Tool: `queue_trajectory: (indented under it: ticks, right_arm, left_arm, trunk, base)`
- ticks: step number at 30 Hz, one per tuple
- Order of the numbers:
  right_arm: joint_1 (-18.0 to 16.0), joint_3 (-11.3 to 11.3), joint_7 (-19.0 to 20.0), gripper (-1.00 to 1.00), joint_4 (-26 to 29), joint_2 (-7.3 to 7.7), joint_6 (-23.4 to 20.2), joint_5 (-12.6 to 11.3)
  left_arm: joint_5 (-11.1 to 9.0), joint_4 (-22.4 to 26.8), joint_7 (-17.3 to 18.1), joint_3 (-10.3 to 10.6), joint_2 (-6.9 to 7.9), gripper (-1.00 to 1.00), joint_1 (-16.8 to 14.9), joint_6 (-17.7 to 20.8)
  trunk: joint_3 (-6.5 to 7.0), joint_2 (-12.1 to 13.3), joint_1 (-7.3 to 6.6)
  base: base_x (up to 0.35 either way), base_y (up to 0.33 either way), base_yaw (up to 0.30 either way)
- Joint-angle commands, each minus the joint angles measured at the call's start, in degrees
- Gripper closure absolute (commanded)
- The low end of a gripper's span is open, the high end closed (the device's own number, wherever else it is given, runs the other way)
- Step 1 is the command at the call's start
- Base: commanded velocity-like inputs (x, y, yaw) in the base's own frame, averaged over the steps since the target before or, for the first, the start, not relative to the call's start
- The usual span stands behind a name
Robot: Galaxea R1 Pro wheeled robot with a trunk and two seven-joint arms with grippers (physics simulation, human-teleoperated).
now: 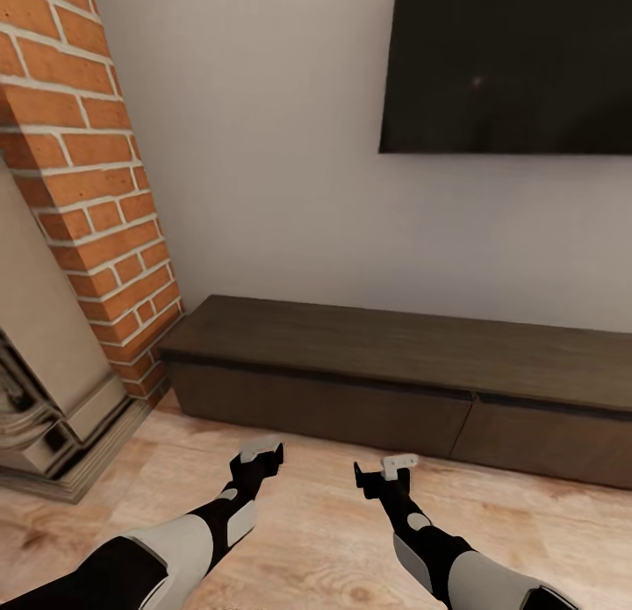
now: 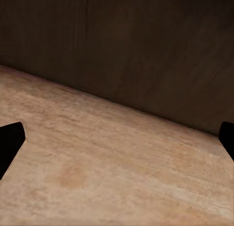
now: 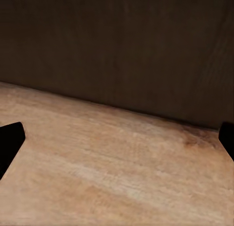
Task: Place each of the two pumpkins and all three candles from the living room inside a cabinet in the living room (use any cabinet), then make sure every cabinet is closed, and position the cauldron so it is next to a table in the living room.
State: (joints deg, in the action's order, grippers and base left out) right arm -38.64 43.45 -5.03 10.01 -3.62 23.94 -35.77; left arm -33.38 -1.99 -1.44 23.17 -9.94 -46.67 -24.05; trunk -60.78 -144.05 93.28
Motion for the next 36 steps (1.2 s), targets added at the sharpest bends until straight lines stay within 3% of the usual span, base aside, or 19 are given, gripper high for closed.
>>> queue_trajectory:
  ticks: [1, 36]
  right_arm:
    - [-0.03, 0.5, -0.42, -1.0, 0.01, 0.01, 0.14, -0.18]
    - [-0.03, 0.5, -0.42, -1.0, 0.01, 0.01, 0.14, -0.18]
  left_arm:
    - [-0.2, -0.21, -0.15, 0.47, -0.06, -1.0, -0.09, -0.29]
    - [-0.2, -0.29, -0.14, 0.47, -0.06, -1.0, -0.09, -0.29]
  trunk:
    - [-0.02, -0.02, -0.01]
    - [0.67, -0.02, -0.01]
  base:
    - [0.0, 0.0, 0.262]
    - [0.0, 0.0, 0.271]
